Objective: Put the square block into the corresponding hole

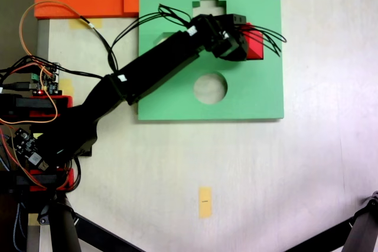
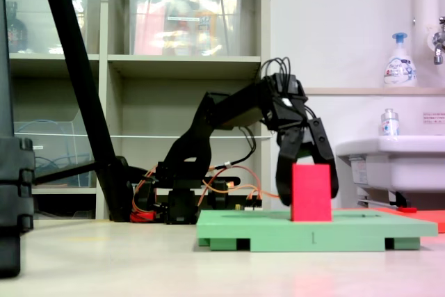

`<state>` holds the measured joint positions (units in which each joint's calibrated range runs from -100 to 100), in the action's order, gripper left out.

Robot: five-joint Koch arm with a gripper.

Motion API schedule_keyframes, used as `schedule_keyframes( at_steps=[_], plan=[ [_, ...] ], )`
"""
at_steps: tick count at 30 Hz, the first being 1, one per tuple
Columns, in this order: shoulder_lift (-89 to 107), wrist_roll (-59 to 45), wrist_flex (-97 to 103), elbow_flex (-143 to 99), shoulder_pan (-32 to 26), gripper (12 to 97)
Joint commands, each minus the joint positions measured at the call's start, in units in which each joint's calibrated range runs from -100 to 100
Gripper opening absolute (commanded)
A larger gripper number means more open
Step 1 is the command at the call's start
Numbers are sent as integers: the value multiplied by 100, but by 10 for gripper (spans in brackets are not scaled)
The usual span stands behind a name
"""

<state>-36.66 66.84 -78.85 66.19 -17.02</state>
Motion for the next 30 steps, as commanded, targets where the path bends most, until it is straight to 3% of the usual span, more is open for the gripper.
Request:
schedule_keyframes(
  at_steps=[1,9,16,23,30],
  plan=[
    [-7,10,880,320,59,432],
    [-105,15,842,310,83,600],
    [63,15,505,320,78,861],
    [999,-20,-102,320,54,868],
    [3331,-645,-1315,310,107,862]
  ],
)
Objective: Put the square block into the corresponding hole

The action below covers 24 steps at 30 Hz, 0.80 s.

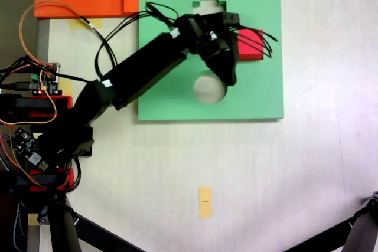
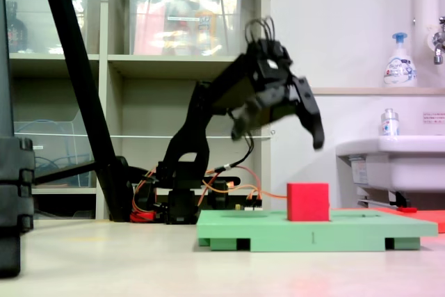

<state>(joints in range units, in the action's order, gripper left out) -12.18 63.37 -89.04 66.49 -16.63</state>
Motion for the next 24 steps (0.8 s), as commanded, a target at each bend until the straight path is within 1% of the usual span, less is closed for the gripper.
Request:
schedule_keyframes(
  at_steps=[1,5,6,8,9,11,13,15,17,18,20,22,23,24],
  plan=[
    [1245,-606,-432,281,132,862],
    [2782,-1739,-1087,271,317,861],
    [3201,-2037,-1096,261,410,829],
    [4081,-2725,-1096,251,635,695],
    [4444,-3048,-1096,251,767,650],
    [4961,-3673,-1096,251,1084,601],
    [5072,-3990,-1087,251,1407,592],
    [4974,-4059,-1068,231,1665,591],
    [5366,-4083,-817,-836,1690,591],
    [5952,-4098,-220,-1923,1788,591],
    [7782,-4161,2226,-4984,1954,577],
    [9276,-4269,5134,-7636,1919,493],
    [9681,-4342,6222,-8603,1900,469],
    [9947,-4484,6983,-9400,1895,468]
  ],
)
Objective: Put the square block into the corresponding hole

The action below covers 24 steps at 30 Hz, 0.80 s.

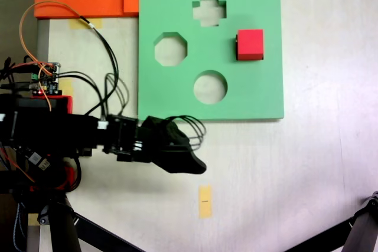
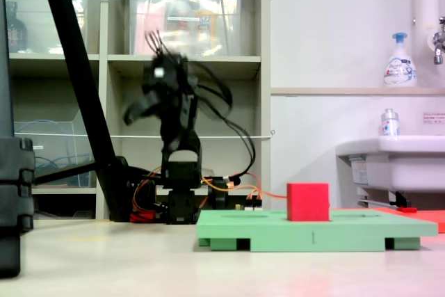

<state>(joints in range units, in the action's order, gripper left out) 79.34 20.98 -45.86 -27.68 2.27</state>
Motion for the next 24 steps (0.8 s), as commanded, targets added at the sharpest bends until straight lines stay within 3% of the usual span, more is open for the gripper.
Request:
schedule_keyframes(
  at_steps=[1,6,12,24],
  plan=[
    [1046,-435,3253,-701,5,468],
    [1996,-1372,5766,-4350,-112,470],
    [2066,-1861,5785,-7142,-215,470],
    [2066,-1905,4745,-7232,-181,487]
  ],
)
